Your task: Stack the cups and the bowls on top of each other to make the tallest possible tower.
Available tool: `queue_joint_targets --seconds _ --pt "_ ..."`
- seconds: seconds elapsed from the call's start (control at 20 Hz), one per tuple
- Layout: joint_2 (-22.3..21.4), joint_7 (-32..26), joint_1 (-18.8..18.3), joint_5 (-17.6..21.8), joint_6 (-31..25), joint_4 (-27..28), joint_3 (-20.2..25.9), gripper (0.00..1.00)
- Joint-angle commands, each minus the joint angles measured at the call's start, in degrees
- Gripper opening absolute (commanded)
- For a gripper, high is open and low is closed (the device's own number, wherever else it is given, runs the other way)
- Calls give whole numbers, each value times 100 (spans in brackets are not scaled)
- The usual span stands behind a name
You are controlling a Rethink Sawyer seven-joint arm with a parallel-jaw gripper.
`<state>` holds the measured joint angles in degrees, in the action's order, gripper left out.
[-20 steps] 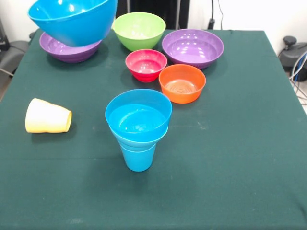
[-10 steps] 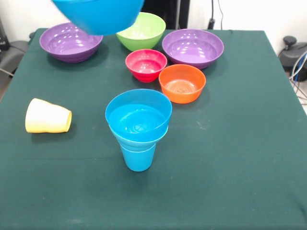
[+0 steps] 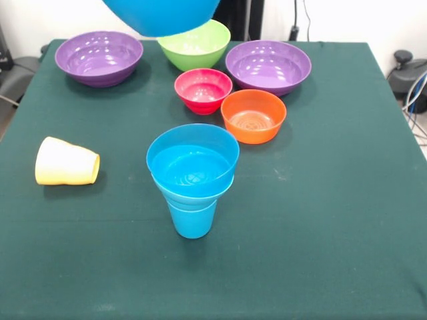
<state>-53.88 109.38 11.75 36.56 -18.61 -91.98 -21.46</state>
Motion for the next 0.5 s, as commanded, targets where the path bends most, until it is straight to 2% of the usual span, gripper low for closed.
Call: queue_joint_targets --seconds 0.05,0.3,0.5 --pt "664 651 -226 -183 -603 610 146 0" --pt "958 758 -244 -244 -588 972 52 0" --pt "1070 587 -373 -350 -712 1183 129 0"
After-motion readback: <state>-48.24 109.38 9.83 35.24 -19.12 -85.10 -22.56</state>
